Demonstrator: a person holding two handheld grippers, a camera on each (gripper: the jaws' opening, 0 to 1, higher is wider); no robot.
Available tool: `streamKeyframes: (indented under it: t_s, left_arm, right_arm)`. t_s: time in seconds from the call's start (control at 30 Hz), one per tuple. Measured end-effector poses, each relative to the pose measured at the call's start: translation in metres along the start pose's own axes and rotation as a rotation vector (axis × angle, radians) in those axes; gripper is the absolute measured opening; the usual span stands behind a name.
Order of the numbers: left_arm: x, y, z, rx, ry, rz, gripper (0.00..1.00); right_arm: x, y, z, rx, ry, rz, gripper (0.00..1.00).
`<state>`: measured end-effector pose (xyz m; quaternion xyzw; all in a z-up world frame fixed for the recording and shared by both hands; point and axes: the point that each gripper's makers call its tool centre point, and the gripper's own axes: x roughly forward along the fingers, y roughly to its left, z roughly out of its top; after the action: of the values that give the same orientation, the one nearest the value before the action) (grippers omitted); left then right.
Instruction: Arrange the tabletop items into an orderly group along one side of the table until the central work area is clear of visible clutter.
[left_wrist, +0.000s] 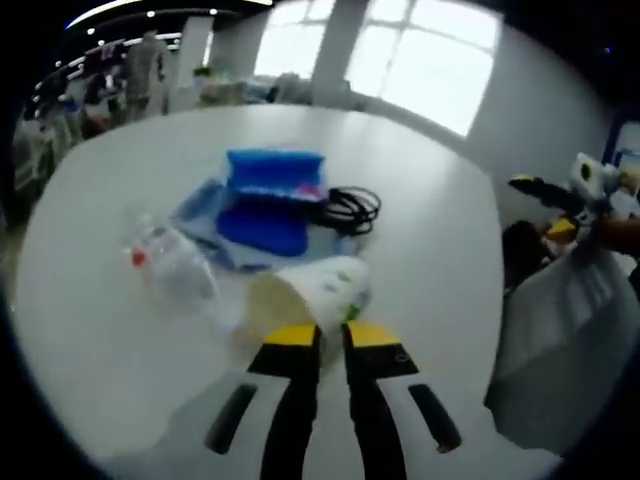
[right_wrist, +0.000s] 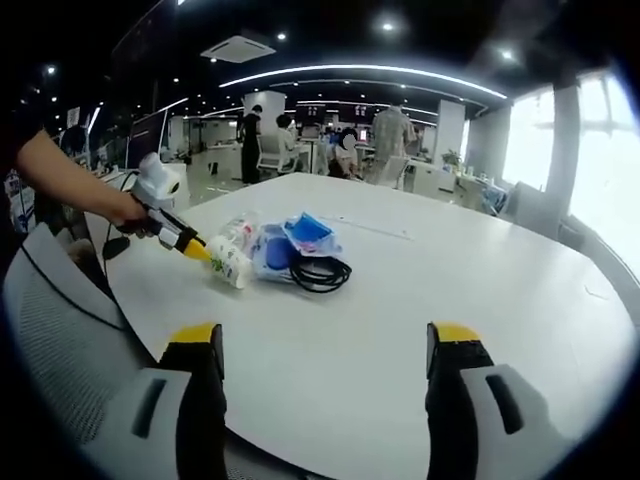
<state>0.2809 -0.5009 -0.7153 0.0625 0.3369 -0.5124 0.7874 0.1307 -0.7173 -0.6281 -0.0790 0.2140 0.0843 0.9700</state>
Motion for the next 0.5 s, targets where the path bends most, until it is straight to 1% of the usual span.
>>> streamKeyframes:
  t_s: [0.13,0.2,0.37,0.5]
  left_arm:
    - [0.0,-0.009,0.002,0.032,-0.008,-0.017,0.04]
    - [0.0,-0.012,0.004,0.052,-0.01,-0.021,0.0]
    - [-0.002,-0.019,0.01,0.064,-0.018,-0.03,0.0]
    - [-0.003,-0.025,0.015,0.108,-0.006,-0.038,0.0]
  right_arm:
    - [0.0,0.0,0.0,0.0,-0.003,-0.001,0.83]
    - [0.0,0.0,0.001,-0.002,-0.004,-0.001,0.83]
    - [0.0,0.001,0.002,-0.004,-0.011,-0.001,0.82]
    - [-0.001,0.001,0.003,-0.01,-0.013,-0.001,0.82]
